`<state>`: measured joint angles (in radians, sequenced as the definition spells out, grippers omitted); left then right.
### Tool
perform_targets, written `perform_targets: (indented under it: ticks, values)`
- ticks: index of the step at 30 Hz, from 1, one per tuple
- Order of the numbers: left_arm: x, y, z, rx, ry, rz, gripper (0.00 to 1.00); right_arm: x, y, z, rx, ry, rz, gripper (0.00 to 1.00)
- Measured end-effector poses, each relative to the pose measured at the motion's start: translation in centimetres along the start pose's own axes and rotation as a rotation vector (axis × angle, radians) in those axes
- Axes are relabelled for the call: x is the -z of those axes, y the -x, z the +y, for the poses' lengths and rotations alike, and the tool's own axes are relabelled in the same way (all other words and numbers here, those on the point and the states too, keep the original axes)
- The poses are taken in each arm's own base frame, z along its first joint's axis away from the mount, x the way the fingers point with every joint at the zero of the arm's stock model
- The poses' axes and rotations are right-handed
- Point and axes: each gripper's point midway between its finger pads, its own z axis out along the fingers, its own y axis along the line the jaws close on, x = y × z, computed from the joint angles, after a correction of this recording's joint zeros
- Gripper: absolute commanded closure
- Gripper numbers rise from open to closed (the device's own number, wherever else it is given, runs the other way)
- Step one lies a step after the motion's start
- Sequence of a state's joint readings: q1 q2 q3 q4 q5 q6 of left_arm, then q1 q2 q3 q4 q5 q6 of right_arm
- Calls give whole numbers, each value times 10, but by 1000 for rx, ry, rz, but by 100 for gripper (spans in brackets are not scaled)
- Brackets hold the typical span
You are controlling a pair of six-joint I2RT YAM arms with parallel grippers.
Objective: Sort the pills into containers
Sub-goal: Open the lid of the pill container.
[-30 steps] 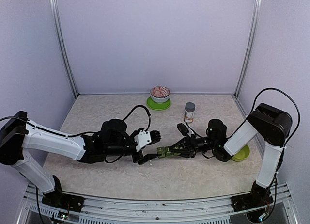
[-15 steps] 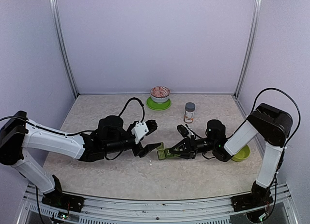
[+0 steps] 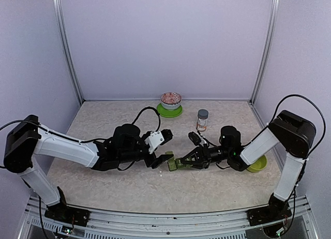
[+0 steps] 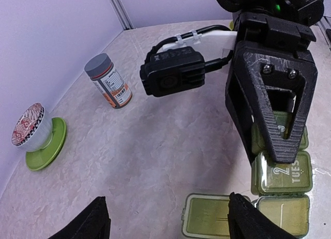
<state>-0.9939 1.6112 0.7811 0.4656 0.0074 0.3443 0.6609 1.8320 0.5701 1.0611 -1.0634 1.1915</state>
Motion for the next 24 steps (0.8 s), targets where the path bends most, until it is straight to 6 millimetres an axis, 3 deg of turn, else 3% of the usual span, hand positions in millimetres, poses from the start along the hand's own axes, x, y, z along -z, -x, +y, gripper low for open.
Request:
perform_targets:
  ticks: [19, 24]
  values:
    - [-8, -17, 7, 9, -3, 71, 24, -4, 4, 19, 93, 3, 57, 100]
    - [-8, -18, 12, 21, 15, 76, 14, -4, 0, 14, 87, -12, 73, 100]
